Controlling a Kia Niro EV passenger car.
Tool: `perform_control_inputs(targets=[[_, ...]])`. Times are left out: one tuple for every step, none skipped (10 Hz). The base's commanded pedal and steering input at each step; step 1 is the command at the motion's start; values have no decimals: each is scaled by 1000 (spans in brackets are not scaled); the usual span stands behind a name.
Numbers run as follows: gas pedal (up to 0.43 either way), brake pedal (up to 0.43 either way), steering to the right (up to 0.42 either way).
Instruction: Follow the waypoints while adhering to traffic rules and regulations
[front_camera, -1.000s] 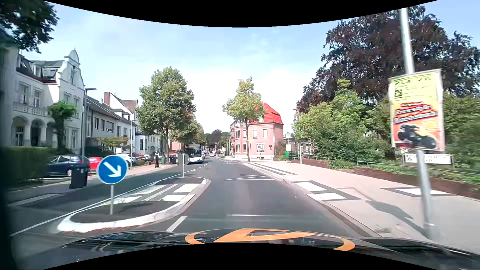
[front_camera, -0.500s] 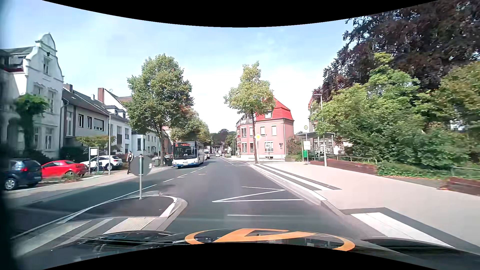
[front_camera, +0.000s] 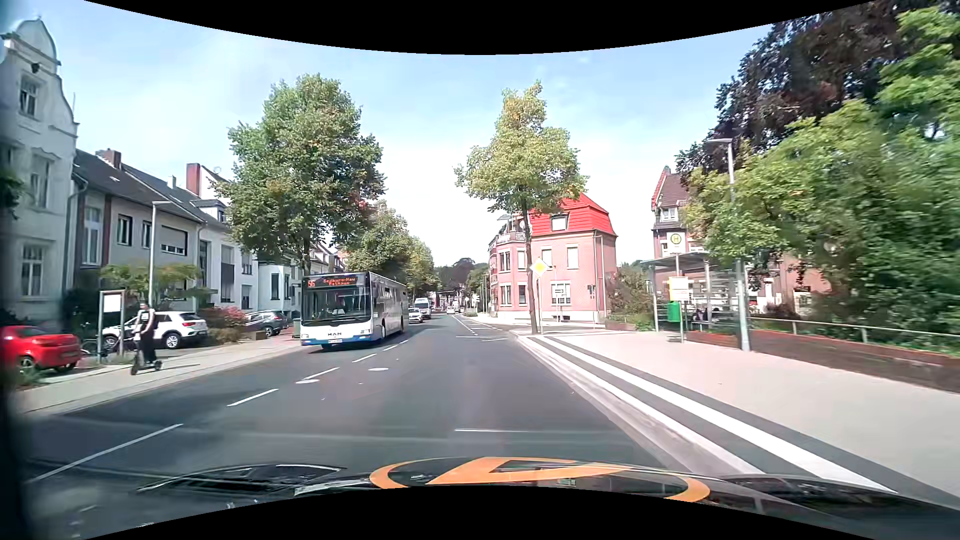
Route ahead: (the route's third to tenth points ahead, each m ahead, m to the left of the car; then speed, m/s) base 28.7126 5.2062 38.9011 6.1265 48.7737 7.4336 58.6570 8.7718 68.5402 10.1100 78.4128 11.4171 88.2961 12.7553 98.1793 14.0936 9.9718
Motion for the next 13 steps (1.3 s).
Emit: perform_control_inputs(targets=[[20,0,-42],[20,0,-43],[20,0,-44],[20,0,-45],[20,0,-45],[20,0,-45],[20,0,-45],[20,0,-45],[20,0,-45],[28,0,-44],[28,0,-43],[47,0,-42],[59,0,-39]])
